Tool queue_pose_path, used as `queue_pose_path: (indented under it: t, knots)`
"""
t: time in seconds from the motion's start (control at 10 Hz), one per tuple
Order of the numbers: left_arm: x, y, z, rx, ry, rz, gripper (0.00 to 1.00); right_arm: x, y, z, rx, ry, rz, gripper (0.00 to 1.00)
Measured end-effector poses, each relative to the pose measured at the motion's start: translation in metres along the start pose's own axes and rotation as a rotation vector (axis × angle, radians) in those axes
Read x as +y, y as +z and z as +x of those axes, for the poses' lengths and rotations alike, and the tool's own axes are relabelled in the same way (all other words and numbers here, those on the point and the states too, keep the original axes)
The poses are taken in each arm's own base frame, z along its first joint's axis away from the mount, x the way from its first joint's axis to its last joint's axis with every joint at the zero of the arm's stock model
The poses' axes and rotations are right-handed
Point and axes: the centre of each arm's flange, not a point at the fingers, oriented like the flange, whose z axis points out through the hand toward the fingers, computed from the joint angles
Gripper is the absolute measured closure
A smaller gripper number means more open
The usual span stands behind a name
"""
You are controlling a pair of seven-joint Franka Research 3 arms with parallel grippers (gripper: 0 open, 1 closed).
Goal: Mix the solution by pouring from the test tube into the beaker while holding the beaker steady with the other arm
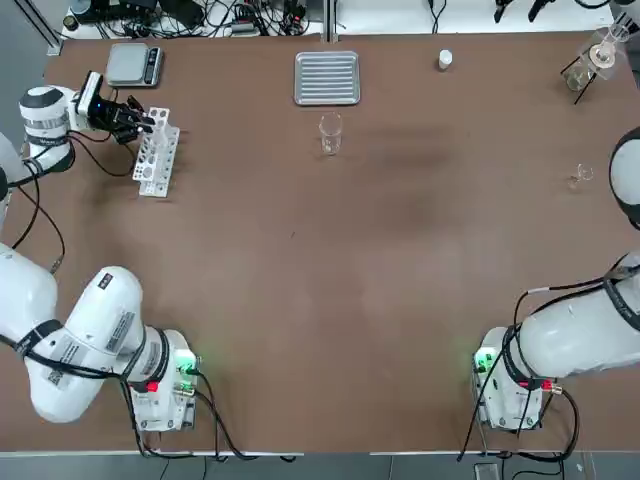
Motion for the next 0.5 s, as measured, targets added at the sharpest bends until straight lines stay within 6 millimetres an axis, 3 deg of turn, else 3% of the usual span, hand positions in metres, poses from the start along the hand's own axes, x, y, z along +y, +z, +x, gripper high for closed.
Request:
queue_pose_path:
  t: [0.5]
  knots:
    - [0.0,0.003,-0.007,-0.004,-0.014,-0.005,0.78,0.048,-0.001,-0.034,-0.021,0.08,0.008,0.0]
